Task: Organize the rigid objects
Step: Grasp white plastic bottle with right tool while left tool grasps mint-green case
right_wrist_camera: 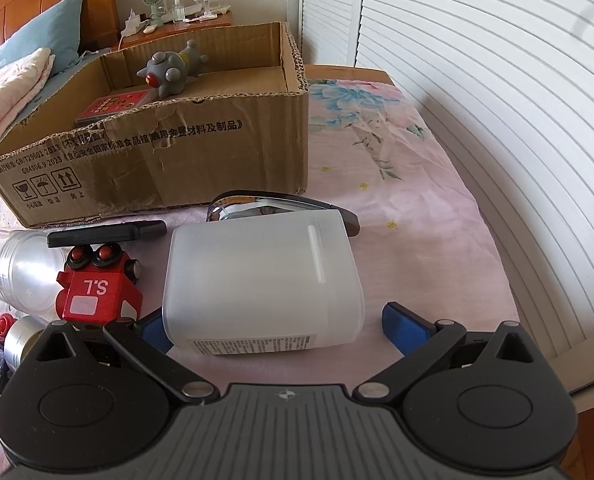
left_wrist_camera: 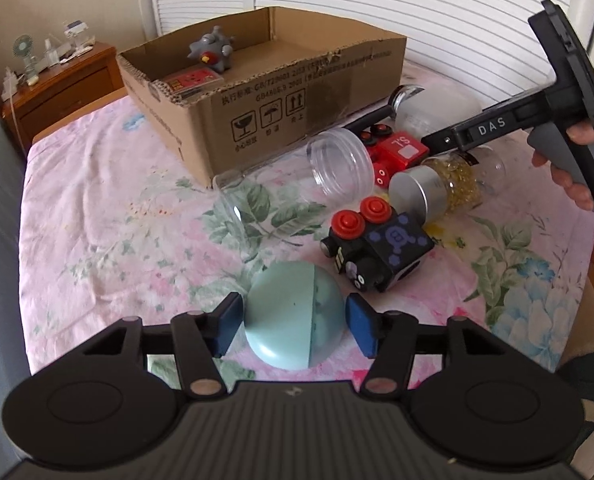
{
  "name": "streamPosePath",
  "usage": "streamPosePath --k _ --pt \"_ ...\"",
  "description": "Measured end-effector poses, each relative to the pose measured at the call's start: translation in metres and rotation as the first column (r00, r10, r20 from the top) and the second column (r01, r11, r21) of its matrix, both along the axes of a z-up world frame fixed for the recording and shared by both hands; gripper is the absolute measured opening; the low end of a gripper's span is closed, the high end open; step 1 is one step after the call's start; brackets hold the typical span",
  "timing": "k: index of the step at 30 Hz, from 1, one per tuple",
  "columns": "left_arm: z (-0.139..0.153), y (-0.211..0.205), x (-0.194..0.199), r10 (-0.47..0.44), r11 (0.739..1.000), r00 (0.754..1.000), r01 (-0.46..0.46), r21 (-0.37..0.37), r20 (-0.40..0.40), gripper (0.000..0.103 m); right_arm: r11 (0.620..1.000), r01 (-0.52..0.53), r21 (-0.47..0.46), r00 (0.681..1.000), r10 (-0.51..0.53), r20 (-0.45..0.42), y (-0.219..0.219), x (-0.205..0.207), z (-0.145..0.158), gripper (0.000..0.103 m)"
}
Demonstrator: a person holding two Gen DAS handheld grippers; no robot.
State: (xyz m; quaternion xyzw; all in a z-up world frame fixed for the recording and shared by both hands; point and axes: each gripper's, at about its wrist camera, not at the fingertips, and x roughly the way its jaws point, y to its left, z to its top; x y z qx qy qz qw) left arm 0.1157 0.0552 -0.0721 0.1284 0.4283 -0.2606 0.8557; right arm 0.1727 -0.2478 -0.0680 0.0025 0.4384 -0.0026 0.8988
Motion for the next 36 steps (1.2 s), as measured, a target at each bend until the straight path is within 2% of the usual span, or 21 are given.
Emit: streamPosePath --k 4,10,18,20,22,24,29,33,36 --pt "0.001 -0.002 -0.003 -0.006 1.0 1.0 0.006 -0.002 -0.003 0.054 1.0 -0.005 -0.003 1.0 0.005 -0.001 0.0 0.002 0.0 0.103" --pt "0.0 0.001 -0.007 0.023 1.0 1.0 -0.023 -0.003 0.007 0.058 1.0 -0.016 -0.016 1.0 0.016 -0.027 0.003 0.01 0.0 0.103" --pt "0.001 -0.001 -0.005 0.022 1.0 1.0 -0.022 0.0 -0.003 0.055 0.994 -0.093 -0.049 0.993 0.089 -0.073 0.012 0.017 0.006 0.102" --pt "0.002 -0.003 -0.004 0.02 1.0 1.0 -0.02 0.003 -0.008 0.053 0.991 -0.117 -0.057 0.99 0.112 -0.087 0.013 0.019 0.007 0.099" --pt "0.002 -0.004 -0.004 0.018 1.0 1.0 -0.018 0.009 -0.007 0.052 0.99 -0.131 -0.05 0.987 0.125 -0.104 0.012 0.022 0.008 0.091" --pt "0.003 -0.005 -0.002 0.023 1.0 1.0 -0.023 0.008 -0.016 0.052 0.99 -0.137 -0.034 0.984 0.132 -0.119 0.01 0.025 0.01 0.087" --pt "0.004 -0.003 0.0 0.047 0.999 0.998 -0.046 0.018 -0.036 0.052 0.985 -0.166 -0.049 0.98 0.159 -0.124 0.009 0.022 0.017 0.087" --pt "0.006 0.001 0.001 0.07 0.997 0.996 -0.069 0.031 -0.052 0.051 0.983 -0.186 -0.005 0.977 0.184 -0.112 0.001 0.015 0.028 0.087" --pt "0.011 0.003 -0.001 0.08 0.996 0.995 -0.078 0.039 -0.052 0.051 0.979 -0.204 -0.009 0.974 0.203 -0.1 -0.002 0.01 0.037 0.087"
